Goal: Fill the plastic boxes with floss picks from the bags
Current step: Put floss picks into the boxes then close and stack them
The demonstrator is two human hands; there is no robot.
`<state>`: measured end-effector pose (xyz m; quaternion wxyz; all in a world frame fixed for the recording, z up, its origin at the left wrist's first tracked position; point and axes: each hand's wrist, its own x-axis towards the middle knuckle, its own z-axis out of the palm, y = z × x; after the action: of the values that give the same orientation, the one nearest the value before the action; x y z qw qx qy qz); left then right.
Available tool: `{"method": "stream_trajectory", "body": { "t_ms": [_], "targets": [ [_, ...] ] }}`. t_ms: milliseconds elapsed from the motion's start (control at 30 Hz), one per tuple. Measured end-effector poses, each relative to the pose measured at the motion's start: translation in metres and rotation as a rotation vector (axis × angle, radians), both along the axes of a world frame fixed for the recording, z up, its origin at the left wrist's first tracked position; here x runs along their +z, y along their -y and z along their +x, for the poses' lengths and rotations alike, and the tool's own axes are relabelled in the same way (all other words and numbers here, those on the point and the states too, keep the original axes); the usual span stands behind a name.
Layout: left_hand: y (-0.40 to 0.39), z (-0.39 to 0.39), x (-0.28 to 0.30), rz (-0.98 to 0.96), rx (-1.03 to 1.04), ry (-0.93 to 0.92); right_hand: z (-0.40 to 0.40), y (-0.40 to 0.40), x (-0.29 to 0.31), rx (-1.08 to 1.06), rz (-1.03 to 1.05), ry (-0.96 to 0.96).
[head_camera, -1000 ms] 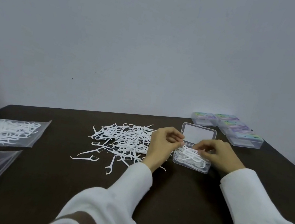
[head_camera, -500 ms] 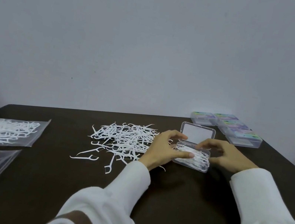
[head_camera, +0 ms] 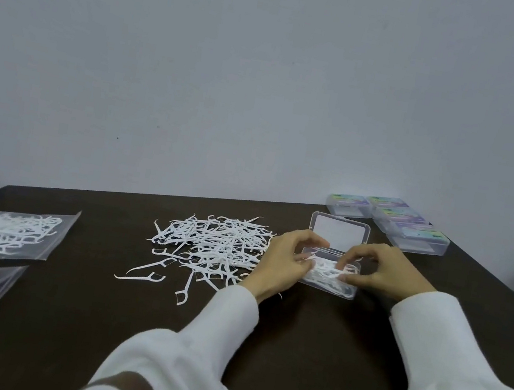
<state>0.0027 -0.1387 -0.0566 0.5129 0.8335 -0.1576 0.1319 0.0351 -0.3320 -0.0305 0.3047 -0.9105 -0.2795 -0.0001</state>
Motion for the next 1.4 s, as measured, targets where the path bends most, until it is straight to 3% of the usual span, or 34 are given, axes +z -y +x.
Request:
{"method": "stream_trajectory", "body": {
  "t_ms": [133,333,633,1033,1300,1400],
  "targets": [
    [-0.001,0.004,-0.003,0.093,0.097,0.100,0.000,-0.007,-0.002,-0.014,-0.013,0.088],
    [-0.005,0.005,-0.009,0.077,0.079,-0.020,0.004,-0.006,-0.004,-0.092,-0.036,0.177],
    [-0.006,0.004,-0.008,0.091,0.113,0.000,0.001,-0.011,-0.006,-0.189,-0.166,0.269],
    [-0.003,0.000,-0.007,0.139,0.113,0.009,-0.001,0.000,0.002,-0.212,0.186,0.229],
    [0.000,-0.002,-0.002,0.405,0.088,-0.037,0.009,0.002,-0.008,-0.244,0.074,0.172],
    [0.001,-0.004,-0.002,0.352,0.135,-0.004,0.008,0.002,-0.007,-0.221,0.114,0.177]
  ]
}}
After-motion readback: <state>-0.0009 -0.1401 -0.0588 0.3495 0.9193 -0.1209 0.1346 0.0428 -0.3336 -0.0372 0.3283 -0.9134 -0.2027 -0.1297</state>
